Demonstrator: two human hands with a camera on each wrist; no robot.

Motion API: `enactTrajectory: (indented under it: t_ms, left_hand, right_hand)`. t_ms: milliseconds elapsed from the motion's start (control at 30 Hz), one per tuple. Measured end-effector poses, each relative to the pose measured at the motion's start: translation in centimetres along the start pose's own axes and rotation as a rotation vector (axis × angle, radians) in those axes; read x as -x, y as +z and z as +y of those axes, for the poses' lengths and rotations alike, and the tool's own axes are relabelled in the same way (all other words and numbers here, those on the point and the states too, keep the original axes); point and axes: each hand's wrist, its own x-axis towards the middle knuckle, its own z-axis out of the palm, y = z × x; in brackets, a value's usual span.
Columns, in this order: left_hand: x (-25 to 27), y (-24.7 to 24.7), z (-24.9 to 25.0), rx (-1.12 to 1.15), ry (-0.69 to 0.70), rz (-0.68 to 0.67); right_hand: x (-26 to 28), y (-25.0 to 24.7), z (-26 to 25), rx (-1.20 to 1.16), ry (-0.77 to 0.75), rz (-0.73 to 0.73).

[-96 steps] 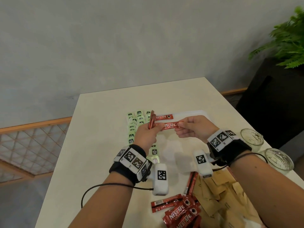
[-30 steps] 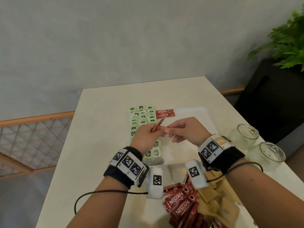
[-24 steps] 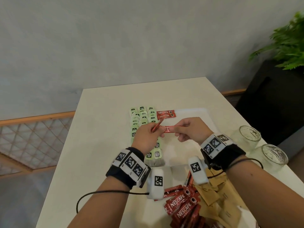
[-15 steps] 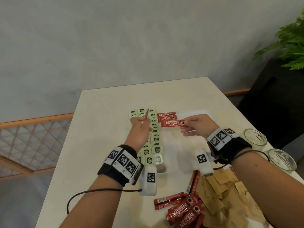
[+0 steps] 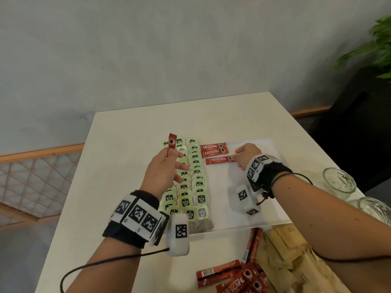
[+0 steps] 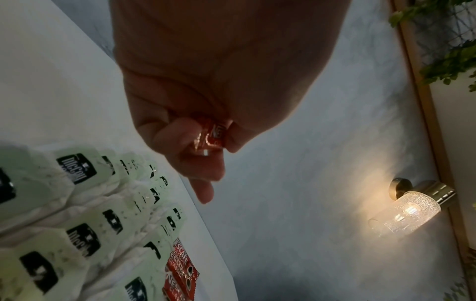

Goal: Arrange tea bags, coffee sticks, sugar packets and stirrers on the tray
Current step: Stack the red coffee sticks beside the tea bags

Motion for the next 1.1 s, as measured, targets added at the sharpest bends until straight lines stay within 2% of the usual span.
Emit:
enactTrajectory:
  t_ms: [533, 733, 833, 933, 1000, 1100]
  left_hand:
    - [-0.2, -0.1, -0.6, -0.013, -0.072, -0.057]
    - [0.4, -0.4, -0.4, 0.060, -0.069, -0.230]
    - [0.8, -0.1, -0.5, 0.087, -0.052, -0.257]
    - [1.2, 0.8, -0.7, 0.032, -0.032, -0.278]
    - [1.6, 1.4, -0.8, -0.031, -0.013, -0.296]
    - [2.5, 2.2, -0.8, -0.070, 0.007, -0.295]
  right_hand:
    - [-2.0, 1.2, -1.5, 0.010, -0.005, -0.006]
    - [-0.2, -0.3, -0.8, -0.104, -0.026, 0.045]
    - [3.3, -1.4, -0.8, -0.285, -0.138, -0.023]
    - [7.4, -1.7, -0.6, -0.468, -0.229, -0.165]
    - [9.6, -1.4, -0.5, -0.507, -0.274, -0.252]
    - [11.6, -1.1, -0.2, -0.514, -0.366, -0.284]
